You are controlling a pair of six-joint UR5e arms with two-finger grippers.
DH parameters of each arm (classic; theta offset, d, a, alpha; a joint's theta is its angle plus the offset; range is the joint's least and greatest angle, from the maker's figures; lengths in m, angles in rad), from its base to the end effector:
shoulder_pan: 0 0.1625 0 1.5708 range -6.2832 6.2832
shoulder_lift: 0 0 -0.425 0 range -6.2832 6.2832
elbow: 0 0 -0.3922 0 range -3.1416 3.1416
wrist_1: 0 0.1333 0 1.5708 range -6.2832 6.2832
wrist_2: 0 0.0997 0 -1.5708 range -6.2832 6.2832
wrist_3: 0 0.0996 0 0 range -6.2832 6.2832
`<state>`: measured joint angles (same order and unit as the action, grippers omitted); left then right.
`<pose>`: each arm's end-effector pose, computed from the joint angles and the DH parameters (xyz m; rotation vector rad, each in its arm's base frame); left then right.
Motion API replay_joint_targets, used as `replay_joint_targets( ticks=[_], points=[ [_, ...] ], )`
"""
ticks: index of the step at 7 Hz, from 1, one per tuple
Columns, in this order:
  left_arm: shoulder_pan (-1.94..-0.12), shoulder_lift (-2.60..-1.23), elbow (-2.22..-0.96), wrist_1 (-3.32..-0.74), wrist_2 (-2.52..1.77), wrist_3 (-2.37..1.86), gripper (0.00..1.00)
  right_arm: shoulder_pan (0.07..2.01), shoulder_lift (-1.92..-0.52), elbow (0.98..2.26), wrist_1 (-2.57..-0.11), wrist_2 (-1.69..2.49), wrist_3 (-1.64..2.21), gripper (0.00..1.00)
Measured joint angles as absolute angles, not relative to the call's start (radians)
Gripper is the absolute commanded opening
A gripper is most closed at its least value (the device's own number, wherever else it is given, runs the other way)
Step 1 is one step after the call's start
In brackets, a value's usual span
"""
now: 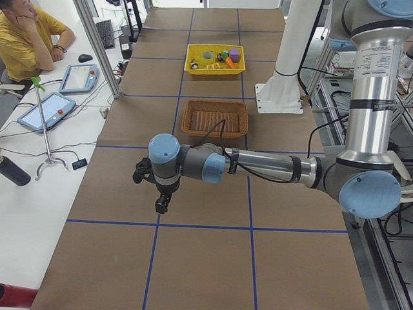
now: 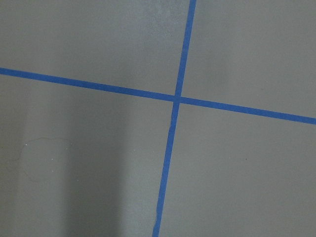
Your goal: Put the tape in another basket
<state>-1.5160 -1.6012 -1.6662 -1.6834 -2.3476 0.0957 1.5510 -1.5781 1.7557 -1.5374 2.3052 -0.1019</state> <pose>-0.0351 -0.5184 0.5836 0.2425 0.7698 0.2348 0.0567 -0.4971 0.5696 0.2316 -0.7237 -0.1933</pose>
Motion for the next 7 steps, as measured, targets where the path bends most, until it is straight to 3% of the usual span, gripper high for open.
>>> replay_joint_targets(
  ticks=[5, 7],
  points=[
    [-1.517, -1.628, -1.663, -1.838, -2.323, 0.096, 0.99, 1.529, -1.558, 1.729, -1.181, 2.346, 0.036, 0.99],
    [-1.515, -1.621, -1.662, -1.898, -2.324, 0.097, 0.99, 1.395, -1.525, 1.746, -1.067, 2.359, 0.271, 0.95]
  ],
)
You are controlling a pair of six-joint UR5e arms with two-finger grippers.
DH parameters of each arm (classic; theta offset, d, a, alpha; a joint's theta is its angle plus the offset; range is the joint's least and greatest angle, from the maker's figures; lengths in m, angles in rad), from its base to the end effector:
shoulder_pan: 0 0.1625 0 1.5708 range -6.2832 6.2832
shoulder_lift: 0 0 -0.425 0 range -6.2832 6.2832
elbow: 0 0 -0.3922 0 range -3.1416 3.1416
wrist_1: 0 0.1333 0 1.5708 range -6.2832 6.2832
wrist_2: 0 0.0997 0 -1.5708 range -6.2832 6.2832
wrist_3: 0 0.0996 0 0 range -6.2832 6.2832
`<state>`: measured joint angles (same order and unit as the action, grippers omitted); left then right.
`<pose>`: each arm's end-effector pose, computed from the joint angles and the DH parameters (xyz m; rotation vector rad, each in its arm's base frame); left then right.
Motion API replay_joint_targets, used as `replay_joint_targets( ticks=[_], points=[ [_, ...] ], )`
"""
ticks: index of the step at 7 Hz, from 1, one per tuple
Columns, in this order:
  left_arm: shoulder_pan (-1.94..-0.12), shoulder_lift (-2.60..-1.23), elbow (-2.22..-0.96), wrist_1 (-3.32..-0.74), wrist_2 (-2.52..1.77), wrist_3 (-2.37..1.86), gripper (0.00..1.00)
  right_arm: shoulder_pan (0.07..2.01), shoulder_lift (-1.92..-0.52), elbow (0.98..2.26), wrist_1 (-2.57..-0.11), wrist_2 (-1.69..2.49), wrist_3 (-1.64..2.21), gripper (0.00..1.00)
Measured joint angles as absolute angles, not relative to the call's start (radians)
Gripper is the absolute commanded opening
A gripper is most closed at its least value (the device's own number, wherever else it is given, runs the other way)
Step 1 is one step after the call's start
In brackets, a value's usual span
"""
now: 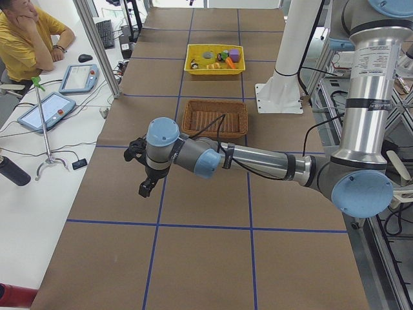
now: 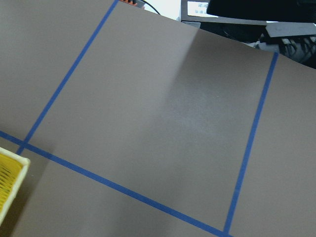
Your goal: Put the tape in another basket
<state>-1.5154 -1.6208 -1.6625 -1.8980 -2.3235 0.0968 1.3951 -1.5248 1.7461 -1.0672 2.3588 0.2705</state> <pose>-0.0357 -0.5341 0.5514 0.4631 0.7315 0.3190 -0.0298 -0.5263 0.4874 0.5019 -0.8840 -0.1989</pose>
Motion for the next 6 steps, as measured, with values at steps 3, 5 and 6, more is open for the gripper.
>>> replay_joint_targets(
  ticks=[3, 5, 6],
  points=[
    [-1.51, -1.599, -1.627, -2.013, -2.324, 0.094, 0.99, 1.114, -1.444, 1.799, -1.006, 2.196, 0.597, 0.98],
    [-1.51, -1.599, -1.624, -2.02, -2.324, 0.094, 0.99, 0.937, -1.437, 1.818, -1.078, 1.973, 0.631, 0.94],
    [-1.51, -1.598, -1.621, -2.02, -2.323, 0.094, 0.99, 0.882, -1.439, 1.82, -1.102, 1.935, 0.633, 0.88]
  ],
)
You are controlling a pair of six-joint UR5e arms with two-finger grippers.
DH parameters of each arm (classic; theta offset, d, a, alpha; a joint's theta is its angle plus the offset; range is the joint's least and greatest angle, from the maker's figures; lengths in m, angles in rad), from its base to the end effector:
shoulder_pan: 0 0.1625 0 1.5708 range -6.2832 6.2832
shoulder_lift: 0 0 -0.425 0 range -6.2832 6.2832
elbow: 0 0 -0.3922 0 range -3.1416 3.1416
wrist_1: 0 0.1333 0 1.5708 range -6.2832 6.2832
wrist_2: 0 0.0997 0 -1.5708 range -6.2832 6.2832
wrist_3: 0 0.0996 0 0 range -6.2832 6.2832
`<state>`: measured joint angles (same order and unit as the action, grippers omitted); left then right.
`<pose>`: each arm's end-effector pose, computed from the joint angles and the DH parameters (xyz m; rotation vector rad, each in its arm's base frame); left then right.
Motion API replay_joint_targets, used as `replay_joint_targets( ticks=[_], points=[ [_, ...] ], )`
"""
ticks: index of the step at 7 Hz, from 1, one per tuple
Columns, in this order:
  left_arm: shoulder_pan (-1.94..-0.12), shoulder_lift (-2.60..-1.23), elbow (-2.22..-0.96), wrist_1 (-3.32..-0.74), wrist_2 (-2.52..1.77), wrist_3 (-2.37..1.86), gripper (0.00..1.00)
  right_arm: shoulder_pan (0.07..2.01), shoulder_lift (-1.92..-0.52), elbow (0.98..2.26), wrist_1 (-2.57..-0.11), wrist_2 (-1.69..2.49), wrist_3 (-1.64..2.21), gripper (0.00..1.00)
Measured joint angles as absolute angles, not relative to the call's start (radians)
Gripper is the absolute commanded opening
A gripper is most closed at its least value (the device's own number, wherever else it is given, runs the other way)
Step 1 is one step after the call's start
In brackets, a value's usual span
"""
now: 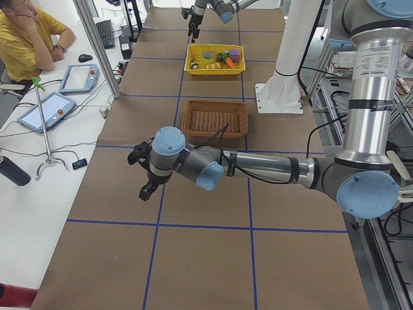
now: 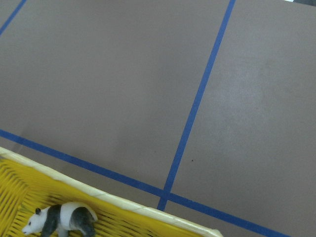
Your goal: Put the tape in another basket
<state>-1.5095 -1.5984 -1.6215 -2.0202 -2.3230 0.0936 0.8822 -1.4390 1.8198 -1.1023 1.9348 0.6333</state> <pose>-0.0329 -0.5285 0.5693 0.5160 0.7287 0.3429 -0.2776 -0.4912 0.4247 0.4534 -0.7859 -0.2060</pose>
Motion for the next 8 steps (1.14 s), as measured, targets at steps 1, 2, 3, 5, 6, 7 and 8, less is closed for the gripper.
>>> replay_joint_targets(
  ticks=[1, 2, 3, 5, 6, 7, 8],
  points=[
    [-1.509, -1.599, -1.617, -2.021, -2.323, 0.094, 0.99, 0.839, -1.446, 1.822, -1.112, 1.918, 0.634, 0.86],
    [-1.509, -1.599, -1.613, -2.021, -2.323, 0.094, 0.99, 0.803, -1.458, 1.824, -1.115, 1.91, 0.633, 0.84],
    [-1.509, -1.6, -1.612, -2.022, -2.322, 0.094, 0.99, 0.775, -1.466, 1.823, -1.116, 1.904, 0.63, 0.84],
    [-1.509, -1.6, -1.611, -2.022, -2.322, 0.094, 0.99, 0.737, -1.479, 1.82, -1.117, 1.902, 0.621, 0.79],
    [-1.509, -1.6, -1.61, -2.022, -2.322, 0.094, 0.99, 0.723, -1.489, 1.819, -1.117, 1.902, 0.616, 0.56],
    [-1.509, -1.6, -1.608, -2.022, -2.323, 0.094, 0.99, 0.715, -1.495, 1.818, -1.117, 1.903, 0.614, 0.08],
    [-1.509, -1.599, -1.607, -2.022, -2.323, 0.094, 0.99, 0.707, -1.498, 1.816, -1.117, 1.902, 0.613, 0.0]
  ],
)
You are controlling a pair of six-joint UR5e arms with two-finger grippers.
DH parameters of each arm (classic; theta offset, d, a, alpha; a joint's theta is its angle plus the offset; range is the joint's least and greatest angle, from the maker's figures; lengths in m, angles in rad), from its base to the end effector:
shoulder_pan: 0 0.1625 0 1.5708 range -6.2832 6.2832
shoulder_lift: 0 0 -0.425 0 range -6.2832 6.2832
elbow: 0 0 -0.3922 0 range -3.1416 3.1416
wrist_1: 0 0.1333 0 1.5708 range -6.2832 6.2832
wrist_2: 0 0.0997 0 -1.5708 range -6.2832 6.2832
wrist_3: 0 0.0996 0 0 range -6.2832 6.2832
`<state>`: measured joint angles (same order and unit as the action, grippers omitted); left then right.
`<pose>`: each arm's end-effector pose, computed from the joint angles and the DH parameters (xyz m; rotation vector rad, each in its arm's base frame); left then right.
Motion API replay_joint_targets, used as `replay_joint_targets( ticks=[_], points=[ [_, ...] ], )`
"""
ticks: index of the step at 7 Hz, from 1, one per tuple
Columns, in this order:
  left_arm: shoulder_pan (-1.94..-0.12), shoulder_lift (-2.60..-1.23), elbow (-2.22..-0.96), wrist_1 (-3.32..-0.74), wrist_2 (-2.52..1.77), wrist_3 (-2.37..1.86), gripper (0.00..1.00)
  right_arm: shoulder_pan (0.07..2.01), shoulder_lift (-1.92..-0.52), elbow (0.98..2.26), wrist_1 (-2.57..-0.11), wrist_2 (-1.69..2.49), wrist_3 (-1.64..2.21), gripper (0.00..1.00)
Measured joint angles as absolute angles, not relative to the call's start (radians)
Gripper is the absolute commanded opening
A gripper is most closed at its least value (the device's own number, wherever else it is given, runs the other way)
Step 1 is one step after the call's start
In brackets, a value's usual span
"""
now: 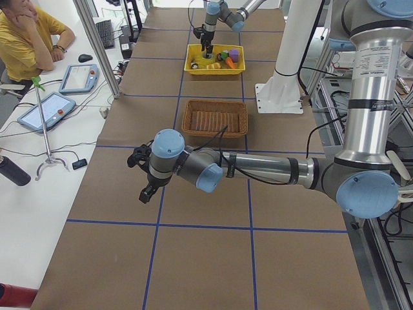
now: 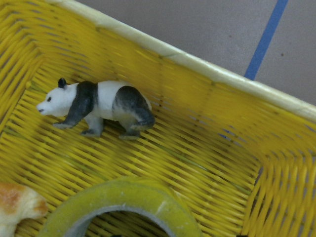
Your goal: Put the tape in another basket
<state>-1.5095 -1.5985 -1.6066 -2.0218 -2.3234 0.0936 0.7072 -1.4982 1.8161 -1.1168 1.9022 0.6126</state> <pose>-0.0329 -0.5288 0.5767 0.5033 0.7301 0.3382 -0.3453 -0.4279 0.4617 0.3557 -0.7513 -0.3643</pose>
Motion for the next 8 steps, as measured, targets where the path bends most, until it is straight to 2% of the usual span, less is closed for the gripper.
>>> replay_joint_targets(
  ticks=[3, 5, 6, 8],
  points=[
    [-1.509, -1.597, -1.605, -2.023, -2.324, 0.094, 0.99, 0.715, -1.495, 1.821, -1.114, 1.893, 0.603, 0.0],
    [-1.509, -1.603, -1.608, -2.023, -2.324, 0.093, 0.99, 0.84, -1.487, 1.841, -1.104, 1.903, 0.606, 0.0],
    [-1.509, -1.619, -1.615, -2.025, -2.328, 0.091, 0.99, 0.912, -1.461, 1.855, -1.101, 1.924, 0.63, 0.0],
    [-1.493, -1.672, -1.626, -2.099, -2.397, -0.078, 0.99, 0.971, -1.323, 1.85, -1.101, 1.932, 0.803, 0.0]
  ],
)
